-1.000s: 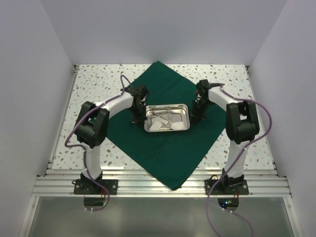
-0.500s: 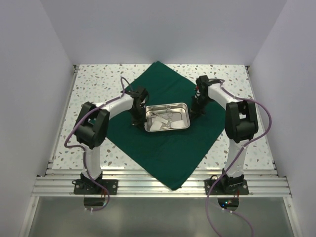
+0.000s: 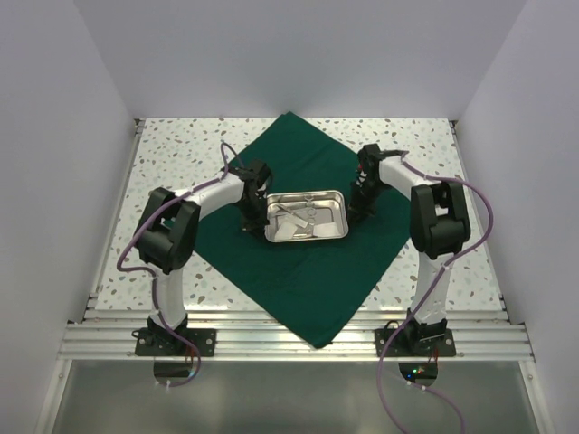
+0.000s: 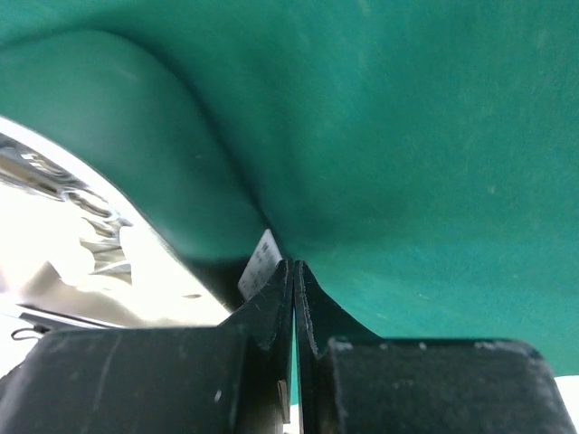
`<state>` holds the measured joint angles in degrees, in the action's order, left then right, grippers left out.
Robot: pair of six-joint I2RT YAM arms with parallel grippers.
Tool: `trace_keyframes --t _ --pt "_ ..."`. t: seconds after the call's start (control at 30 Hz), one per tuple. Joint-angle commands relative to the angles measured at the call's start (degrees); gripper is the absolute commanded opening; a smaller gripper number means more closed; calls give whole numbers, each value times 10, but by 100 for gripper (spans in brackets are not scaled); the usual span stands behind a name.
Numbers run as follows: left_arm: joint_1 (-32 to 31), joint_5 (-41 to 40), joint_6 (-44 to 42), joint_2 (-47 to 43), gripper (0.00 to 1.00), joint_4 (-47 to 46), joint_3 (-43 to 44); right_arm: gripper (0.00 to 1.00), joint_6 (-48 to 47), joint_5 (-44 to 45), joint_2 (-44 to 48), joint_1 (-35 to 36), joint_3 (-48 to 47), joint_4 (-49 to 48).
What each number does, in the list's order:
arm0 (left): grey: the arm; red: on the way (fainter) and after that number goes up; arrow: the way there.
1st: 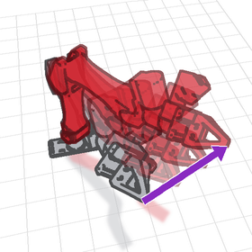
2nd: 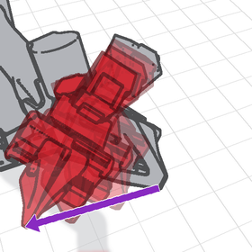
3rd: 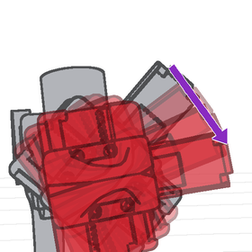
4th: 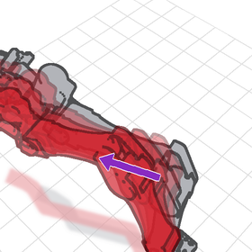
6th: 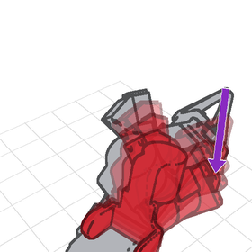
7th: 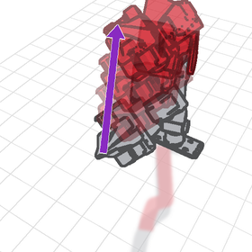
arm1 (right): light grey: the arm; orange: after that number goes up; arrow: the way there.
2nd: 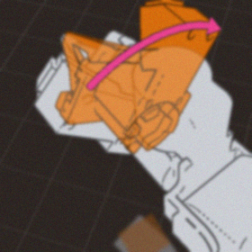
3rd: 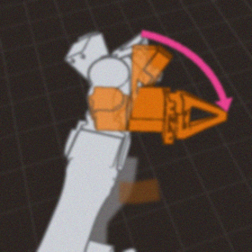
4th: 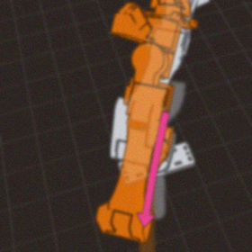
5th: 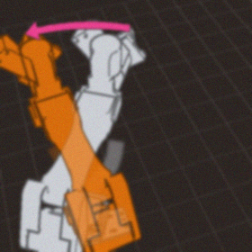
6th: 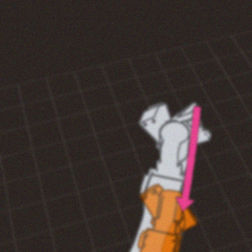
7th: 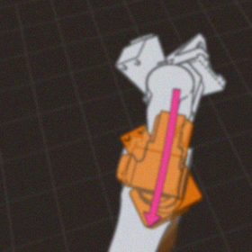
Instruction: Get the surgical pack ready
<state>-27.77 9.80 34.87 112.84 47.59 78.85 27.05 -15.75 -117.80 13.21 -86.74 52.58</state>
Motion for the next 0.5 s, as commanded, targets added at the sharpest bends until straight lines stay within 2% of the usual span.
trace_keyframes --t 0.0,0.3,0.47 --pt "-18 46 0 -15 0 -51 15 0 26 -54 34 19 13 -12" --pt "-18 48 -5 -29 0 -52 1 0 1 -24 -14 18 -87 24" --pt "-18 54 -5 -41 0 -62 -11 3 -7 -14 -21 16 -101 34"
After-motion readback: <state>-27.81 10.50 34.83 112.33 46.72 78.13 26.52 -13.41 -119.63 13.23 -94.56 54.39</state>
